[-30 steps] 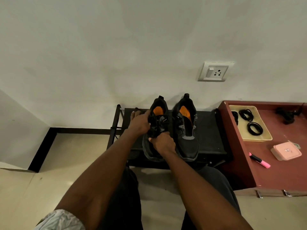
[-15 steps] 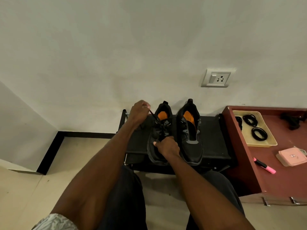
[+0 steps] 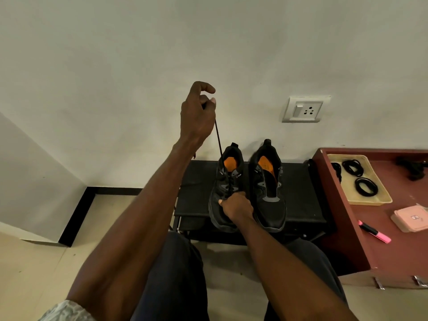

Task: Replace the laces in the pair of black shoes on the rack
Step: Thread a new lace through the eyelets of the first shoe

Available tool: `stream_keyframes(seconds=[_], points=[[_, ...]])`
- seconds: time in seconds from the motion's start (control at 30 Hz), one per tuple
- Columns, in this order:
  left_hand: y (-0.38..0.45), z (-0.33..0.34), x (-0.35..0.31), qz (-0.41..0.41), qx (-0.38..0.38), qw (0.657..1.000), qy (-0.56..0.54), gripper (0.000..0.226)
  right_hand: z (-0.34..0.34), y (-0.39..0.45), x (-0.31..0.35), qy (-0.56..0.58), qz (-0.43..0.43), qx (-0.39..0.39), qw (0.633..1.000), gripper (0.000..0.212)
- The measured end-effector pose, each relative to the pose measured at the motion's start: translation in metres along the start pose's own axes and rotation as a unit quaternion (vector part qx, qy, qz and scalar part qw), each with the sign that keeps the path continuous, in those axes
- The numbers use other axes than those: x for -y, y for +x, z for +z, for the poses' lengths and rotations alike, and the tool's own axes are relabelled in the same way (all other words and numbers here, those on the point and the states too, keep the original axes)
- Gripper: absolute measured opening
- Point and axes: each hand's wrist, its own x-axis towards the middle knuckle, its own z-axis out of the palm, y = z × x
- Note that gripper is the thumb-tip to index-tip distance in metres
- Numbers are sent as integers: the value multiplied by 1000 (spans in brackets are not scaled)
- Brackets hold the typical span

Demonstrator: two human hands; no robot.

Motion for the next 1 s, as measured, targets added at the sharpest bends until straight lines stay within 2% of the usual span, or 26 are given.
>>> stream_keyframes(seconds=[0.13, 0.27, 0.33, 0.37, 0.43, 0.47, 0.5, 0.53, 0.57, 0.6, 0.63, 0.67, 0.7, 0.77, 0.87, 0.9, 0.93, 1.0], points=[[-1, -2, -1, 7, -3, 1000, 7, 17, 1, 1, -1, -2, -2, -3, 1000, 79], [2, -9, 6, -31, -15, 998, 43, 17, 2, 1, -1, 3, -4, -2, 1000, 80], [5, -17, 14, -99, -24, 986, 132, 24, 2, 1, -2, 15, -6, -2, 1000, 81], [5, -22, 21, -127, -38, 967, 219, 34, 2, 1, -2, 19, -6, -2, 1000, 82], [-4, -27, 34, -120, -69, 923, 359, 53, 3, 2, -2, 15, -9, -1, 1000, 87], [-13, -25, 43, -101, -74, 920, 372, 53, 5, 3, -2, 9, -10, -1, 1000, 89], [-22, -21, 50, -100, -50, 927, 358, 46, 4, 4, -1, 6, -10, 0, 1000, 91], [-33, -16, 57, -125, 7, 939, 321, 36, 4, 4, -1, 4, -7, 2, 1000, 93], [-44, -9, 67, -170, 103, 937, 286, 29, 4, 4, -1, 4, -3, 4, 1000, 94], [-56, -2, 79, -227, 224, 910, 264, 25, 3, 4, -1, 4, 0, 4, 1000, 94], [-72, 4, 87, -265, 341, 862, 264, 25, 3, 4, -1, 4, 3, 5, 1000, 93], [-86, 8, 95, -278, 423, 815, 280, 26, 2, 4, -1, 4, 3, 5, 1000, 92], [-98, 12, 105, -292, 442, 795, 296, 27, 3, 4, -2, 4, 4, 4, 1000, 90], [-114, 16, 125, -331, 415, 799, 282, 37, 3, 5, -2, 5, 11, 1, 1000, 85], [-125, 20, 148, -301, 437, 786, 317, 78, 3, 7, -2, 1, 17, 3, 1000, 82], [-125, 22, 151, -286, 432, 793, 320, 83, 4, 7, -3, -1, 15, 3, 1000, 82], [-127, 22, 149, -274, 404, 816, 310, 79, 4, 7, -3, -4, 11, 2, 1000, 83], [-130, 21, 149, -243, 276, 884, 291, 46, 4, 6, -5, -10, 4, -1, 1000, 86]])
